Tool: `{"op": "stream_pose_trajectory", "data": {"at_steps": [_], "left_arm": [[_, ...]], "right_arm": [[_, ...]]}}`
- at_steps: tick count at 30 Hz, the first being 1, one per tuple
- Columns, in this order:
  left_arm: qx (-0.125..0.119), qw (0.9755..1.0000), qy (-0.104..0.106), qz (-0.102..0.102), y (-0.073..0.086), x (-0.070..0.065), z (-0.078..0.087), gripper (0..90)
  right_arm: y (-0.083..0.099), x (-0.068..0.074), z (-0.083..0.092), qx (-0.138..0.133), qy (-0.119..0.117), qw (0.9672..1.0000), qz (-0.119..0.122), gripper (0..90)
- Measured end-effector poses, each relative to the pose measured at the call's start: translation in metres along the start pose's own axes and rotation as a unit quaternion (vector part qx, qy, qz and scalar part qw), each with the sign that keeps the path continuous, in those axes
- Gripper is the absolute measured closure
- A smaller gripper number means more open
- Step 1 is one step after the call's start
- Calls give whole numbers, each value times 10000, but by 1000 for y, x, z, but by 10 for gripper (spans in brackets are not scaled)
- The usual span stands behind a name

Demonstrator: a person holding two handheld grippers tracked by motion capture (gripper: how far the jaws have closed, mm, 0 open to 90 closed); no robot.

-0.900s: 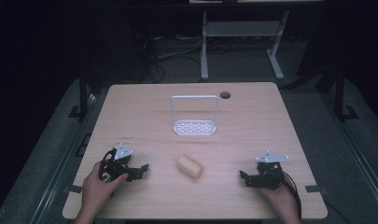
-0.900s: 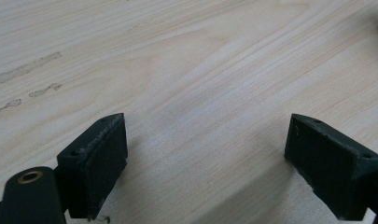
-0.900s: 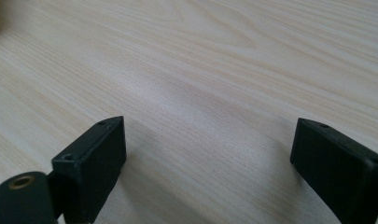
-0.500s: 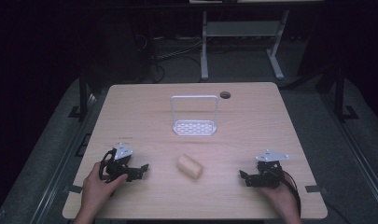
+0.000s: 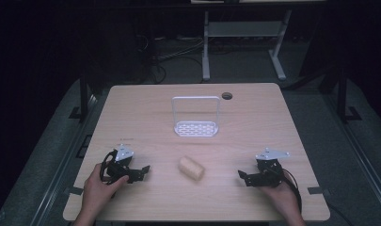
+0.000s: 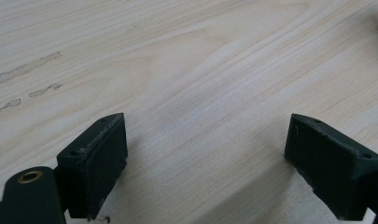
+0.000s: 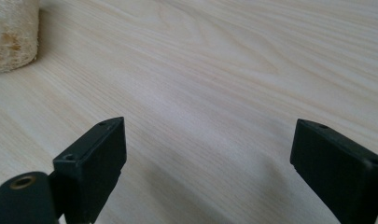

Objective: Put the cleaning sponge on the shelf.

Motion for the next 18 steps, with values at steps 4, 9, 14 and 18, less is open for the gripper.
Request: {"op": "stream_pose_trajectory", "data": {"at_steps": [4,9,14,18], "left_arm": [[0,10000,0,-1,0,0,0,126],[0,10000,0,0,0,0,0,126],[-2,10000,0,2,0,0,0,126],[-2,10000,0,2,0,0,0,126]], "right_arm": [[-4,0,0,-6,-56,10000,19,104],[-11,0,2,-60,-70,9999,53,104],[-19,2,0,-65,-120,9998,126,104],[-25,4,-3,-96,-165,9997,152,104]]}}
Point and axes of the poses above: each handheld gripper's, and its own axes: z roughly backward along the jaws, y roughly out of its underside, x roughly to its left, the point moved 4 cm from there along -z, roughly forward along the jaws, and after that the axes turned 1 degree about z, right-handed, at the moved point
